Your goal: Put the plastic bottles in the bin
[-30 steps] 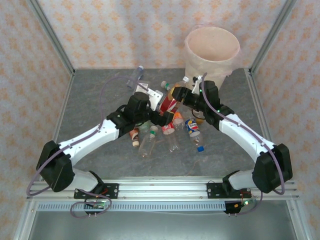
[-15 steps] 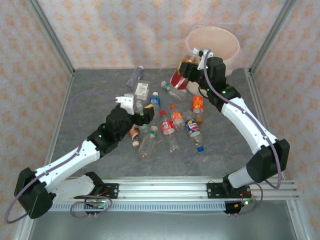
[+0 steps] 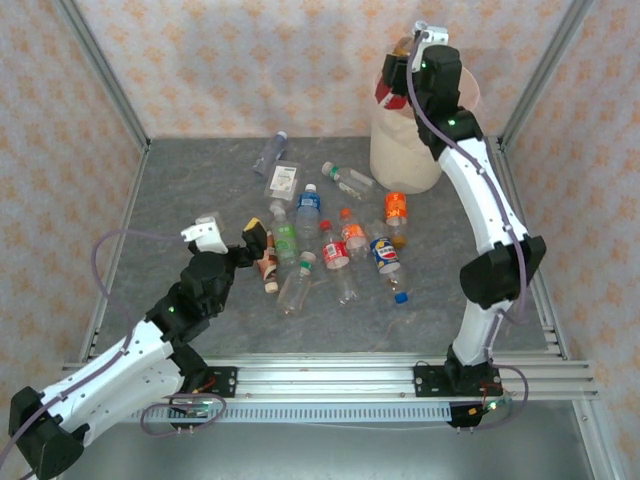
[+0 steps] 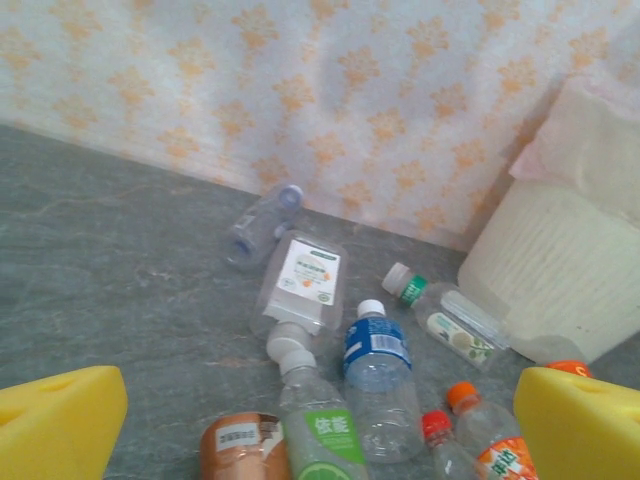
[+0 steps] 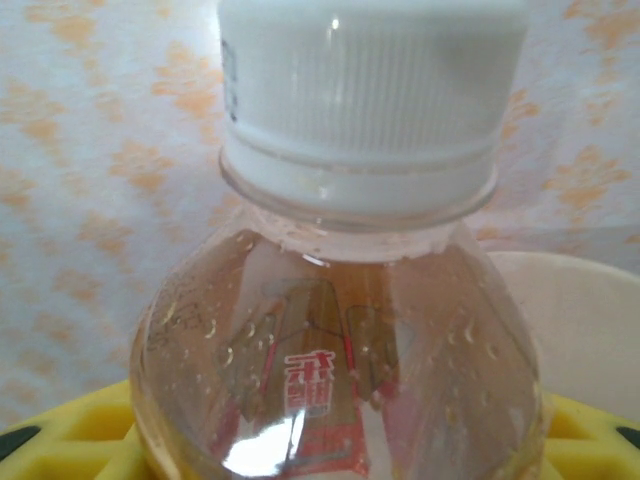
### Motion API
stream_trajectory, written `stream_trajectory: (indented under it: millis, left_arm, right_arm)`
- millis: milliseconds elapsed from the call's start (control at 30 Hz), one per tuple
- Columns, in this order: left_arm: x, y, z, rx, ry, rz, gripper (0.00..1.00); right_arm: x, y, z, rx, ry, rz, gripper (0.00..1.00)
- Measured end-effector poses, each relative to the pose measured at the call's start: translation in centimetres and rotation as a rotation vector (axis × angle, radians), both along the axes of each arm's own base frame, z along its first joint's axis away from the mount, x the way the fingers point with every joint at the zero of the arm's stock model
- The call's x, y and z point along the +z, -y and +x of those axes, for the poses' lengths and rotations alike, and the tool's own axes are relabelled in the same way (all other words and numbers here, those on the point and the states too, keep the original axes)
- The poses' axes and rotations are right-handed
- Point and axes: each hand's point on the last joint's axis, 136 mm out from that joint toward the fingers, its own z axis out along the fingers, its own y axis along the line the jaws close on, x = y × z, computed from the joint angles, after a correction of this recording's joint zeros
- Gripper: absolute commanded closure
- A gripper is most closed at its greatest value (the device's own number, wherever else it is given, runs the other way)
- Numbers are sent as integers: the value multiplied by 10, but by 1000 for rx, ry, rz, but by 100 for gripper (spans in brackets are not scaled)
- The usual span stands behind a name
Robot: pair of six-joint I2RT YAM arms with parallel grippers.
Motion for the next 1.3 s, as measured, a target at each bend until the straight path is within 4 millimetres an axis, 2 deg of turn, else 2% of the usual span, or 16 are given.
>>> stream_trajectory:
  millis: [233,367,500,667,767,900,1067,1200,1300]
  left_arm:
    - [-7,-19,-4,64,-12,-14,0]
    - [-11,-26,-5,90,-17,-34,0]
    - [-17,-34,-4,123,-36,-46,0]
    - [-22,-40,-4,146,-58,-52,0]
    - [-28,-42,-3,157,-76,-62,0]
    - [-45,-46,-1,188,-148,-66,0]
    - [-55,-50,6,220,-257,-87,0]
    - [-53,-37,18,192,-330,-96,0]
    - [-62,-28,23,166,-382,-96,0]
  right_arm:
    - [-10,54,48,-171,-64,-85,43]
    - [-43,67,57,-184,-161,-155,42]
    - [-78,60,61,-140,-259,-197,41]
    - [-104,46,62,-64,-326,-194,39]
    - [-111,40,62,-26,-344,-179,37]
    - [-120,29,64,23,-363,-142,34]
    - [-131,18,64,73,-394,-97,24]
    - [-131,16,63,85,-396,-79,20]
    - [-131,15,63,87,-398,-79,17]
